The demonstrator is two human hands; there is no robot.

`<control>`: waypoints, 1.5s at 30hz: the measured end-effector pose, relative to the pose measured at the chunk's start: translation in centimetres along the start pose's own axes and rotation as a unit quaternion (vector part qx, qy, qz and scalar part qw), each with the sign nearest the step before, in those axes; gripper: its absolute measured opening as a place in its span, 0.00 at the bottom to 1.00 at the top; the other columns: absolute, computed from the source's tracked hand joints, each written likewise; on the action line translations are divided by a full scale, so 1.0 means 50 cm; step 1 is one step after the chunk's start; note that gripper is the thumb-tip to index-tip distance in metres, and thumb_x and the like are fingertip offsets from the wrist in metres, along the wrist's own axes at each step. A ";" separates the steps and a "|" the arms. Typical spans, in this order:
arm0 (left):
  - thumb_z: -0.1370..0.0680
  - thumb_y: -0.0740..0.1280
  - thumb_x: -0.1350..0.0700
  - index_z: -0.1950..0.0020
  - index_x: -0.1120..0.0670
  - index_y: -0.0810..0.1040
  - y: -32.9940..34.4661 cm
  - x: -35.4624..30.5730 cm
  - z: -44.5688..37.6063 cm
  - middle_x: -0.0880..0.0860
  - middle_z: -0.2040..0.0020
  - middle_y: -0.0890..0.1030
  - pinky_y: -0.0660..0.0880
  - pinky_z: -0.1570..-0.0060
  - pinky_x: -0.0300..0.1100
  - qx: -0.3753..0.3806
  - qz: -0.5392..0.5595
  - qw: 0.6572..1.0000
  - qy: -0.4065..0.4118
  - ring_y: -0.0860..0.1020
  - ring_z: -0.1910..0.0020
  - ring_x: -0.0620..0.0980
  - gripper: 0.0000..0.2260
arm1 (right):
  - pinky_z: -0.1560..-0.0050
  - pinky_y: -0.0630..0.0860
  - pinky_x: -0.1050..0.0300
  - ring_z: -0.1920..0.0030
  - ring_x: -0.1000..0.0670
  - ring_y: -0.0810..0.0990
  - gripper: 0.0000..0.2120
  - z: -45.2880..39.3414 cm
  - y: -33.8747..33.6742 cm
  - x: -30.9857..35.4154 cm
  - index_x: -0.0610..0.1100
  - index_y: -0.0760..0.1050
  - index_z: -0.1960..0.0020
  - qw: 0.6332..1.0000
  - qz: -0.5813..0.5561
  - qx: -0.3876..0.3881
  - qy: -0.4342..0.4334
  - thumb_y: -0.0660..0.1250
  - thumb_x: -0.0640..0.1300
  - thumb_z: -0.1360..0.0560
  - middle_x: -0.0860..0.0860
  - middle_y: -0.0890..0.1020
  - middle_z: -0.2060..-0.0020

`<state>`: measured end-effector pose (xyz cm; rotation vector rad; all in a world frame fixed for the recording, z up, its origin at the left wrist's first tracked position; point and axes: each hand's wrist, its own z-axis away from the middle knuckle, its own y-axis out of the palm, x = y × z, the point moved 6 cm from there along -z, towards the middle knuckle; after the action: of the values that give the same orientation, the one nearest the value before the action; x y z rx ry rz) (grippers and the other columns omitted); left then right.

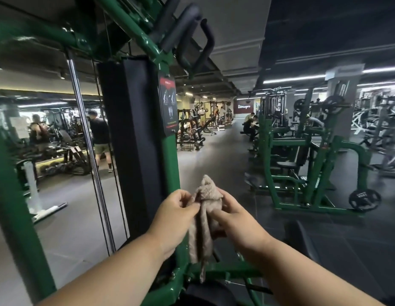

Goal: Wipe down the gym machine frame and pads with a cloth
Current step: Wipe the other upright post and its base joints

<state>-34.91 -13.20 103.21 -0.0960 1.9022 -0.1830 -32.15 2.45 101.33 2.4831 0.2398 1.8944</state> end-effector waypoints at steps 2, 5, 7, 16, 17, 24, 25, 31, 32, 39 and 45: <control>0.27 0.73 0.54 0.52 0.56 0.79 0.006 -0.005 -0.013 0.53 0.58 0.83 0.75 0.47 0.50 0.036 0.029 0.999 -0.007 0.80 0.56 0.48 0.08 | 0.55 0.80 0.60 0.49 0.48 0.86 0.20 -0.014 -0.003 0.009 0.53 0.76 0.31 1.000 0.001 -0.008 -0.008 0.64 0.33 0.17 0.46 0.87 0.45; 0.20 0.71 0.62 0.49 0.57 0.81 0.014 -0.026 -0.019 0.52 0.57 0.86 0.77 0.49 0.42 0.069 0.036 0.997 -0.021 0.83 0.55 0.45 0.01 | 0.48 0.81 0.46 0.46 0.40 0.86 0.11 -0.034 -0.005 0.032 0.50 0.80 0.37 0.999 0.032 -0.001 -0.021 0.68 0.39 0.17 0.40 0.86 0.46; 0.18 0.68 0.65 0.48 0.57 0.81 0.014 -0.058 -0.013 0.47 0.61 0.85 0.75 0.57 0.32 0.078 0.018 0.997 -0.013 0.82 0.60 0.40 0.04 | 0.52 0.75 0.39 0.52 0.39 0.83 0.07 -0.045 -0.005 0.049 0.49 0.82 0.43 0.999 0.046 -0.002 -0.029 0.70 0.41 0.18 0.34 0.84 0.48; 0.21 0.72 0.54 0.49 0.47 0.84 -0.031 -0.124 0.080 0.48 0.57 0.87 0.76 0.50 0.46 -0.051 -0.111 0.992 0.002 0.81 0.58 0.44 0.02 | 0.69 0.72 0.54 0.69 0.49 0.76 0.11 -0.018 -0.015 0.109 0.55 0.82 0.50 0.992 0.086 0.043 -0.086 0.67 0.39 0.19 0.47 0.83 0.66; 0.21 0.72 0.52 0.50 0.45 0.84 -0.033 -0.127 0.097 0.47 0.57 0.87 0.77 0.48 0.48 -0.068 -0.125 0.990 -0.005 0.82 0.58 0.43 0.03 | 0.68 0.72 0.55 0.69 0.51 0.77 0.12 -0.009 -0.020 0.110 0.56 0.82 0.50 0.992 0.085 0.051 -0.082 0.68 0.39 0.20 0.49 0.84 0.65; 0.20 0.72 0.52 0.50 0.40 0.85 -0.027 -0.180 0.204 0.47 0.53 0.86 0.79 0.42 0.48 -0.140 -0.180 0.973 -0.042 0.85 0.49 0.46 0.05 | 0.64 0.73 0.58 0.67 0.56 0.79 0.15 0.053 -0.034 0.127 0.58 0.83 0.51 0.990 0.064 0.101 -0.074 0.67 0.38 0.19 0.54 0.84 0.65; 0.20 0.72 0.52 0.49 0.42 0.85 -0.022 -0.187 0.218 0.47 0.53 0.86 0.79 0.41 0.48 -0.144 -0.185 0.971 -0.045 0.84 0.49 0.46 0.04 | 0.63 0.72 0.58 0.66 0.58 0.79 0.15 0.061 -0.034 0.130 0.59 0.83 0.51 0.990 0.062 0.107 -0.074 0.67 0.38 0.19 0.55 0.85 0.64; 0.18 0.71 0.53 0.46 0.45 0.83 -0.007 -0.220 0.255 0.51 0.51 0.85 0.79 0.52 0.45 -0.154 -0.187 0.969 -0.048 0.83 0.54 0.55 0.03 | 0.53 0.77 0.56 0.55 0.54 0.85 0.11 0.084 -0.029 0.154 0.57 0.82 0.47 0.987 0.049 0.134 -0.078 0.68 0.40 0.19 0.53 0.88 0.55; 0.18 0.71 0.54 0.46 0.46 0.83 -0.008 -0.226 0.256 0.52 0.50 0.85 0.78 0.53 0.44 -0.159 -0.181 0.969 -0.047 0.83 0.56 0.53 0.03 | 0.51 0.77 0.56 0.54 0.53 0.86 0.11 0.083 -0.030 0.161 0.58 0.82 0.47 0.986 0.048 0.135 -0.082 0.68 0.41 0.19 0.53 0.88 0.54; 0.19 0.72 0.52 0.44 0.46 0.83 -0.039 -0.278 0.206 0.48 0.49 0.86 0.79 0.43 0.41 -0.160 -0.243 0.957 0.005 0.83 0.48 0.45 0.04 | 0.49 0.80 0.59 0.51 0.52 0.86 0.07 0.028 -0.028 0.204 0.55 0.82 0.45 0.986 0.048 0.114 -0.115 0.69 0.43 0.18 0.53 0.88 0.53; 0.19 0.73 0.51 0.46 0.45 0.82 -0.121 -0.321 0.091 0.46 0.51 0.86 0.74 0.53 0.37 -0.145 -0.283 0.946 0.066 0.83 0.52 0.42 0.04 | 0.57 0.74 0.58 0.59 0.54 0.81 0.09 -0.088 0.016 0.246 0.59 0.80 0.47 0.981 0.081 0.067 -0.161 0.69 0.44 0.20 0.56 0.86 0.59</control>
<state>-25.43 -16.99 117.71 -0.8537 1.9816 -0.2997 -33.12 2.84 114.38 2.9327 0.1681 1.5321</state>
